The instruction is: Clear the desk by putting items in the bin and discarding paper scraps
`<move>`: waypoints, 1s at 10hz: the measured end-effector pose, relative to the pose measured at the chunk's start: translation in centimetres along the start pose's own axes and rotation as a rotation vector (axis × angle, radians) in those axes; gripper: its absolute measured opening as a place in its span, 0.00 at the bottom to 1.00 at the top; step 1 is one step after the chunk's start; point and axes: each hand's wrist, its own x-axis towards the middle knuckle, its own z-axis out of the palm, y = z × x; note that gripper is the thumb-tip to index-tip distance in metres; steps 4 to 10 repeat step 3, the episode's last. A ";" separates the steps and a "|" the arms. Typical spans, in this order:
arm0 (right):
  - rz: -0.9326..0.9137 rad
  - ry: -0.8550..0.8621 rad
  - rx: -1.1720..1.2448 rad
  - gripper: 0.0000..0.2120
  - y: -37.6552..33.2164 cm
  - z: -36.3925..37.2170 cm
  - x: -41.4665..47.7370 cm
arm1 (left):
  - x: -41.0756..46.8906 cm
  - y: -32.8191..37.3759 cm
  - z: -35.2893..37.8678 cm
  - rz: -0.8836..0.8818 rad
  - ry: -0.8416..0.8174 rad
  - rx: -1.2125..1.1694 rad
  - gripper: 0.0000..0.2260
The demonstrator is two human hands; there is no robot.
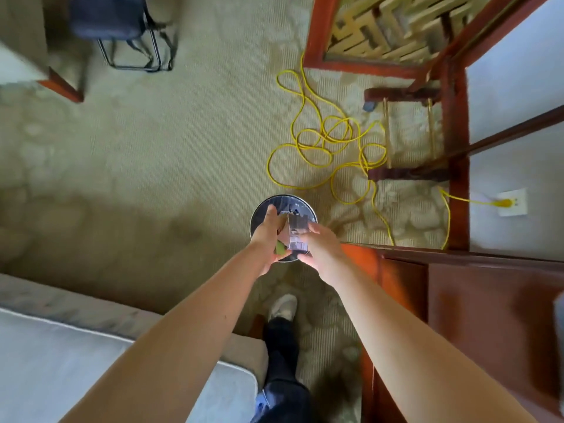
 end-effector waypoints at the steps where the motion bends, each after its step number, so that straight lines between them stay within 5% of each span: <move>1: 0.047 0.001 -0.105 0.24 -0.4 -0.2 1.1 | 0.4 1.1 0.0 -0.081 0.041 0.016 0.38; 3: 0.020 0.077 -0.081 0.24 0.0 -1.8 0.3 | -0.7 1.3 0.2 -0.055 0.124 0.077 0.29; 10: 0.020 0.077 -0.081 0.24 0.0 -1.8 0.3 | -0.7 1.3 0.2 -0.055 0.124 0.077 0.29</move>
